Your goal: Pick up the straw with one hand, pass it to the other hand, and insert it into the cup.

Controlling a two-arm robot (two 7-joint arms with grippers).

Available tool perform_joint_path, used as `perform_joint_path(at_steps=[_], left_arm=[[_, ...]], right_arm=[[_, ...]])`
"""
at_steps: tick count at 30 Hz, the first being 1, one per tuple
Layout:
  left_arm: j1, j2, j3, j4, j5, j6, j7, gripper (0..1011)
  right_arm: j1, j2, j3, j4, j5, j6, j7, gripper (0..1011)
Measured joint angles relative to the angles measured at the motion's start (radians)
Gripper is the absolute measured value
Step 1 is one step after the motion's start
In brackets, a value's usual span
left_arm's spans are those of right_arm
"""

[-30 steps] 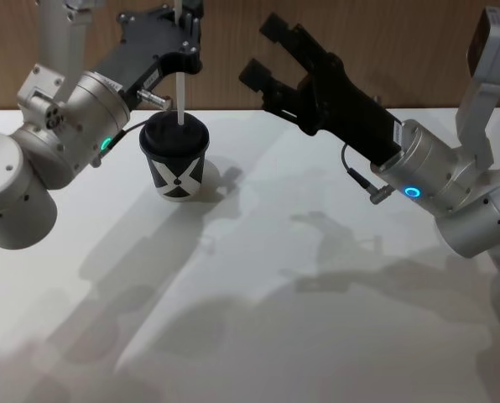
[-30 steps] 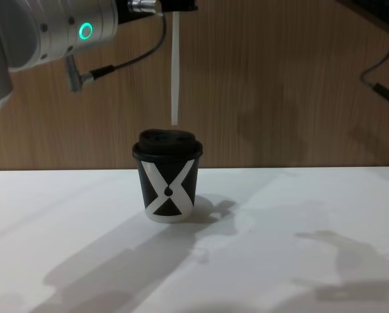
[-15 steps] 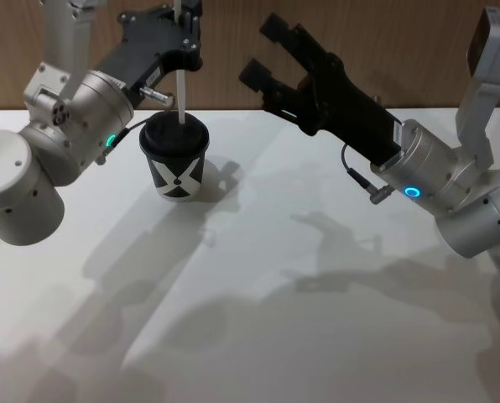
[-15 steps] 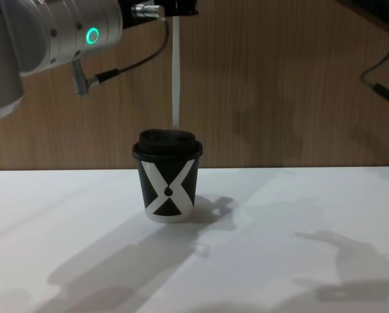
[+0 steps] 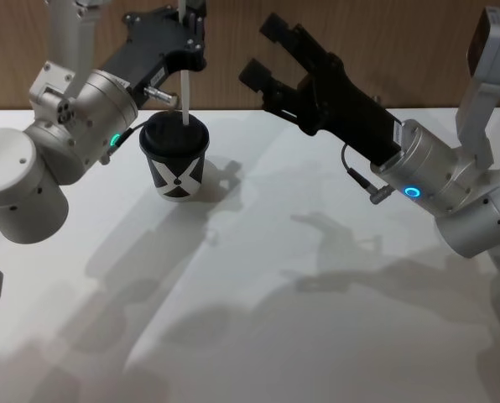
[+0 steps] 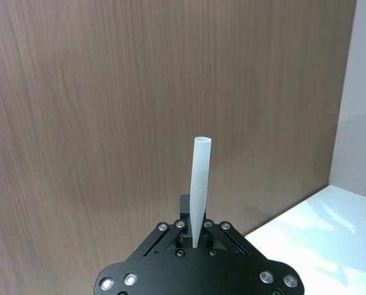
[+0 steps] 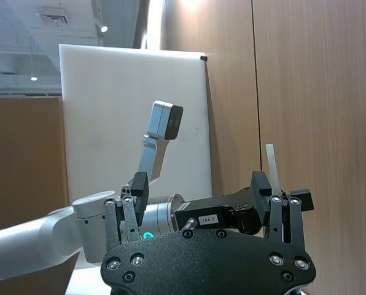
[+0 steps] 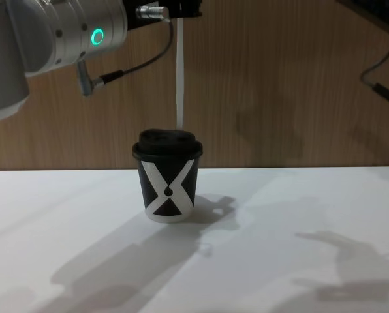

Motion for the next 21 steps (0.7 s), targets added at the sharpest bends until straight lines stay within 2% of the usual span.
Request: perform_joint_path(at_steps=[21], left_arm=[[0.006, -0.016, -0.008, 0.025, 0.015, 0.008, -0.018, 1]], right_arm=[[0.0, 0.0, 0.0, 0.0, 0.0, 0.0, 0.0, 1001]])
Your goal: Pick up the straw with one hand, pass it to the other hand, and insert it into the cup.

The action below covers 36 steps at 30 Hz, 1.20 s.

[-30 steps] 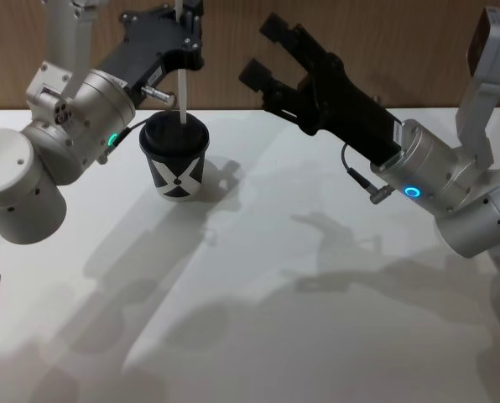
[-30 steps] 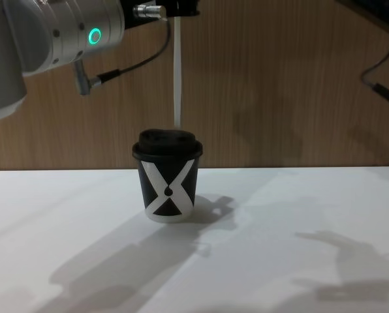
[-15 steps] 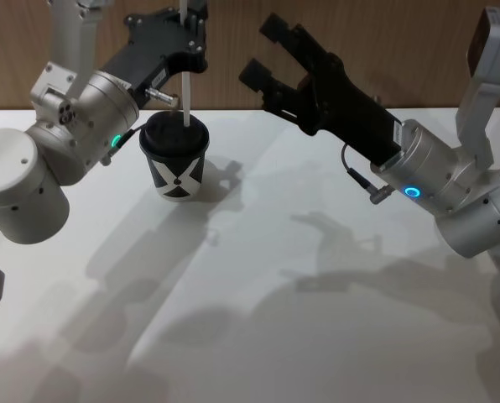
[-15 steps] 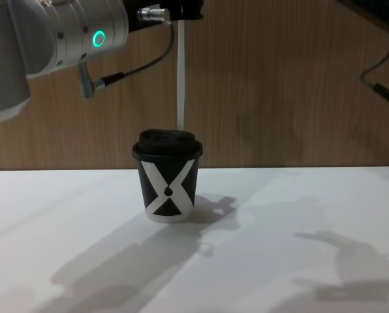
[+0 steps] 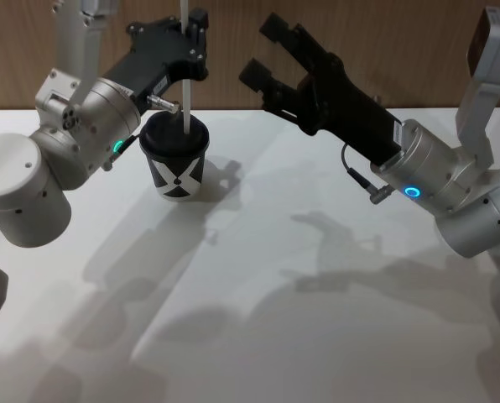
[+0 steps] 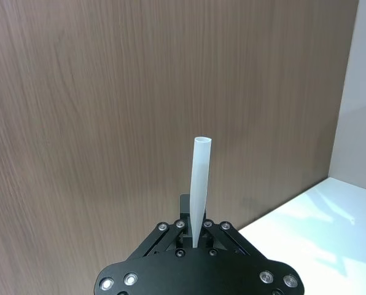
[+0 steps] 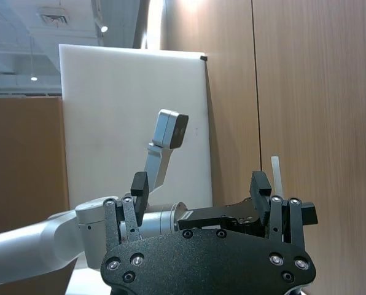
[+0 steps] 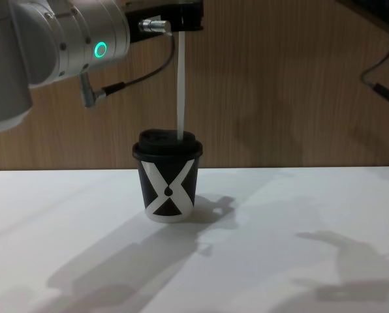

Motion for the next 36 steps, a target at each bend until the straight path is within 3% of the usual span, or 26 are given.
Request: perform_joint_path(at_steps=[29, 36], left_arm=[[-0.012, -0.044, -0.006, 0.096, 0.022, -0.029, -0.032, 5], [-0.012, -0.051, -0.007, 0.116, 0.028, -0.032, -0.036, 186]], right_arm=[[0.0, 0.0, 0.0, 0.0, 0.0, 0.0, 0.0, 1001], [0.0, 0.0, 0.0, 0.0, 0.0, 0.0, 0.0, 1001]])
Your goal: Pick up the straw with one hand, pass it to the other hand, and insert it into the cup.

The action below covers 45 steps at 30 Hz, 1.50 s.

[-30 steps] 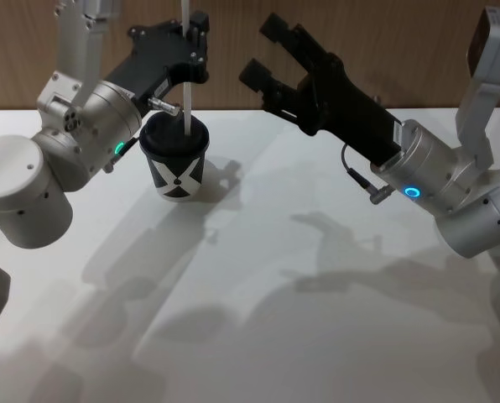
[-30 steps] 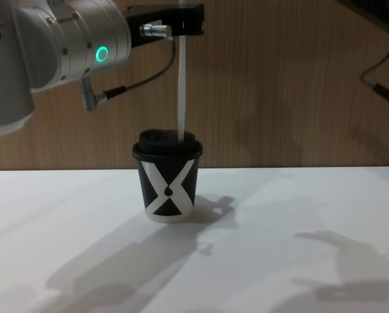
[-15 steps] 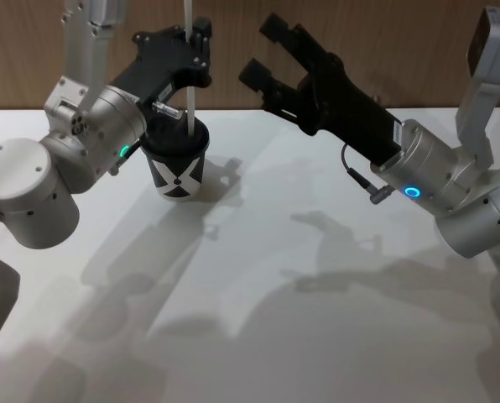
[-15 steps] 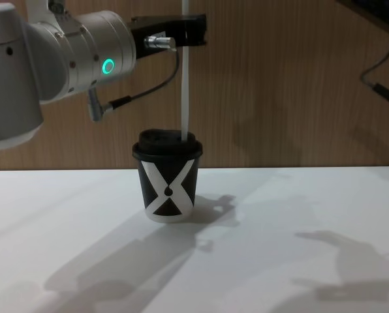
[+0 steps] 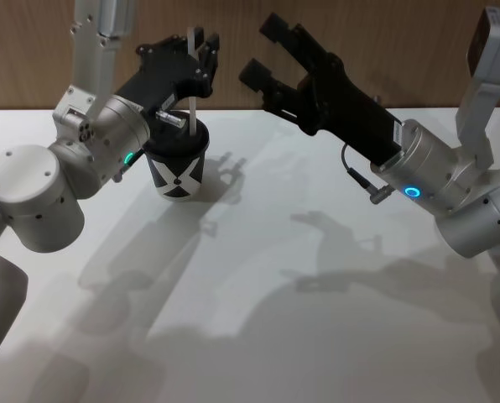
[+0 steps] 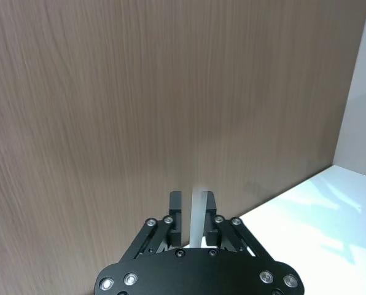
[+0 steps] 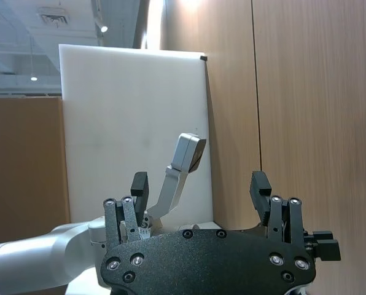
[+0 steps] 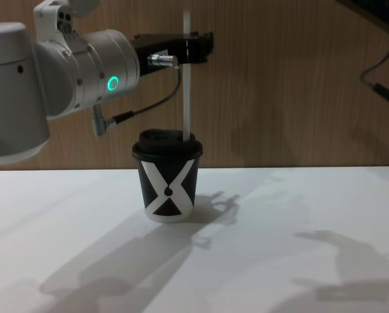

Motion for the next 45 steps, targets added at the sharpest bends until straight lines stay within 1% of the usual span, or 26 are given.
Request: perform_joint_path(at_steps=[1, 2, 5, 6, 7, 10, 12, 13, 15, 16, 18, 20, 21, 22, 25, 27, 28, 31, 35, 38, 45], left_arm=[[0.0, -0.001, -0.001, 0.004, 0.001, -0.002, -0.001, 186], [0.0, -0.002, -0.001, 0.006, 0.002, -0.003, -0.002, 251], [0.003, -0.003, -0.004, 0.008, 0.005, -0.006, -0.004, 319], [0.004, -0.003, -0.005, 0.008, 0.006, -0.008, -0.004, 366], [0.005, -0.003, -0.005, 0.008, 0.006, -0.008, -0.004, 375], [0.012, -0.002, -0.01, 0.005, 0.008, -0.011, -0.005, 491], [0.016, 0.0, -0.013, -0.001, 0.009, -0.012, -0.005, 524], [0.02, 0.002, -0.016, -0.005, 0.009, -0.012, -0.005, 570], [0.033, 0.01, -0.025, -0.025, 0.009, -0.013, -0.007, 632], [0.037, 0.013, -0.027, -0.031, 0.009, -0.014, -0.007, 692], [0.049, 0.02, -0.034, -0.049, 0.007, -0.014, -0.009, 752], [0.06, 0.027, -0.041, -0.066, 0.004, -0.014, -0.011, 772], [0.065, 0.03, -0.044, -0.073, 0.002, -0.013, -0.012, 830], [0.076, 0.036, -0.05, -0.089, -0.002, -0.012, -0.015, 862], [0.102, 0.052, -0.066, -0.127, -0.015, -0.008, -0.025, 948], [0.119, 0.063, -0.076, -0.149, -0.025, -0.003, -0.033, 977], [0.119, 0.063, -0.076, -0.149, -0.025, -0.003, -0.033, 1003], [0.149, 0.081, -0.095, -0.186, -0.046, 0.007, -0.047, 1003], [0.171, 0.093, -0.111, -0.212, -0.065, 0.016, -0.059, 1003], [0.196, 0.11, -0.127, -0.24, -0.088, 0.025, -0.075, 1003], [0.23, 0.135, -0.147, -0.275, -0.122, 0.04, -0.098, 1003]], right_arm=[[0.0, 0.0, 0.0, 0.0, 0.0, 0.0, 0.0, 1001], [0.0, 0.0, 0.0, 0.0, 0.0, 0.0, 0.0, 1001], [0.0, 0.0, 0.0, 0.0, 0.0, 0.0, 0.0, 1001], [0.0, 0.0, 0.0, 0.0, 0.0, 0.0, 0.0, 1001], [0.0, 0.0, 0.0, 0.0, 0.0, 0.0, 0.0, 1001], [0.0, 0.0, 0.0, 0.0, 0.0, 0.0, 0.0, 1001], [0.0, 0.0, 0.0, 0.0, 0.0, 0.0, 0.0, 1001], [0.0, 0.0, 0.0, 0.0, 0.0, 0.0, 0.0, 1001], [0.0, 0.0, 0.0, 0.0, 0.0, 0.0, 0.0, 1001], [0.0, 0.0, 0.0, 0.0, 0.0, 0.0, 0.0, 1001], [0.0, 0.0, 0.0, 0.0, 0.0, 0.0, 0.0, 1001], [0.0, 0.0, 0.0, 0.0, 0.0, 0.0, 0.0, 1001], [0.0, 0.0, 0.0, 0.0, 0.0, 0.0, 0.0, 1001], [0.0, 0.0, 0.0, 0.0, 0.0, 0.0, 0.0, 1001], [0.0, 0.0, 0.0, 0.0, 0.0, 0.0, 0.0, 1001], [0.0, 0.0, 0.0, 0.0, 0.0, 0.0, 0.0, 1001], [0.0, 0.0, 0.0, 0.0, 0.0, 0.0, 0.0, 1001], [0.0, 0.0, 0.0, 0.0, 0.0, 0.0, 0.0, 1001], [0.0, 0.0, 0.0, 0.0, 0.0, 0.0, 0.0, 1001], [0.0, 0.0, 0.0, 0.0, 0.0, 0.0, 0.0, 1001], [0.0, 0.0, 0.0, 0.0, 0.0, 0.0, 0.0, 1001]])
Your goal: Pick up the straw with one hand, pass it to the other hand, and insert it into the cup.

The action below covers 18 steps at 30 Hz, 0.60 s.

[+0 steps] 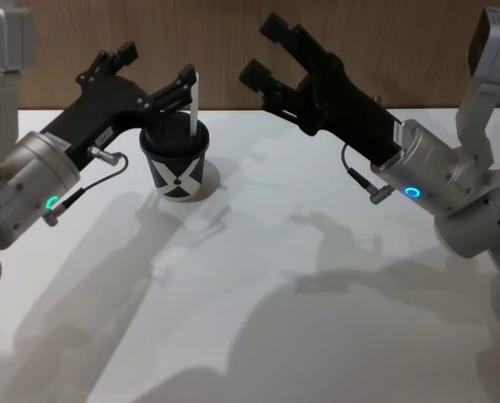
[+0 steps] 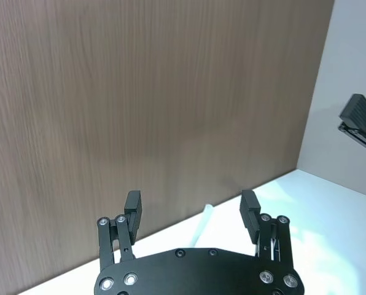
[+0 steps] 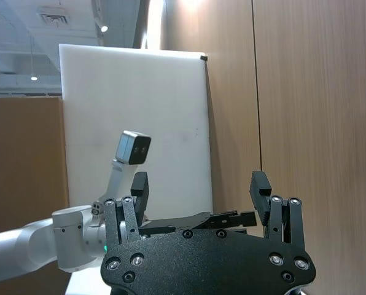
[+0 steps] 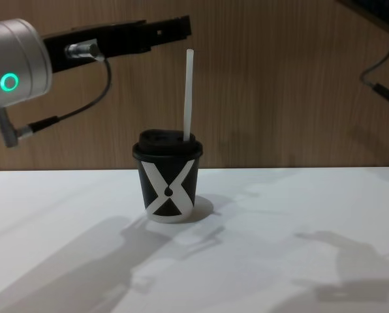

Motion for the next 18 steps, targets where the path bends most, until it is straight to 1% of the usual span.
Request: perform_joint_path(at_steps=[4, 6, 9, 15, 17, 18], left_arm=[[0.024, 0.021, -0.013, -0.023, -0.029, 0.011, -0.021, 1003], [0.027, 0.024, -0.014, -0.026, -0.034, 0.013, -0.025, 1003], [0.044, 0.04, -0.022, -0.04, -0.052, 0.018, -0.041, 1003], [0.067, 0.061, -0.032, -0.055, -0.08, 0.021, -0.065, 1003], [0.08, 0.073, -0.038, -0.062, -0.096, 0.021, -0.079, 1003], [0.08, 0.073, -0.038, -0.062, -0.096, 0.021, -0.079, 1003]], right_arm=[[0.0, 0.002, -0.003, 0.0, -0.001, 0.0, -0.001, 1001], [-0.001, 0.004, -0.004, -0.001, -0.003, 0.001, -0.002, 1001], [-0.004, 0.011, -0.01, -0.004, -0.01, 0.003, -0.008, 1001], [-0.025, 0.029, -0.021, -0.023, -0.029, 0.017, -0.037, 1001], [-0.038, 0.037, -0.024, -0.034, -0.039, 0.023, -0.053, 1001], [-0.042, 0.04, -0.025, -0.039, -0.043, 0.026, -0.06, 1001]])
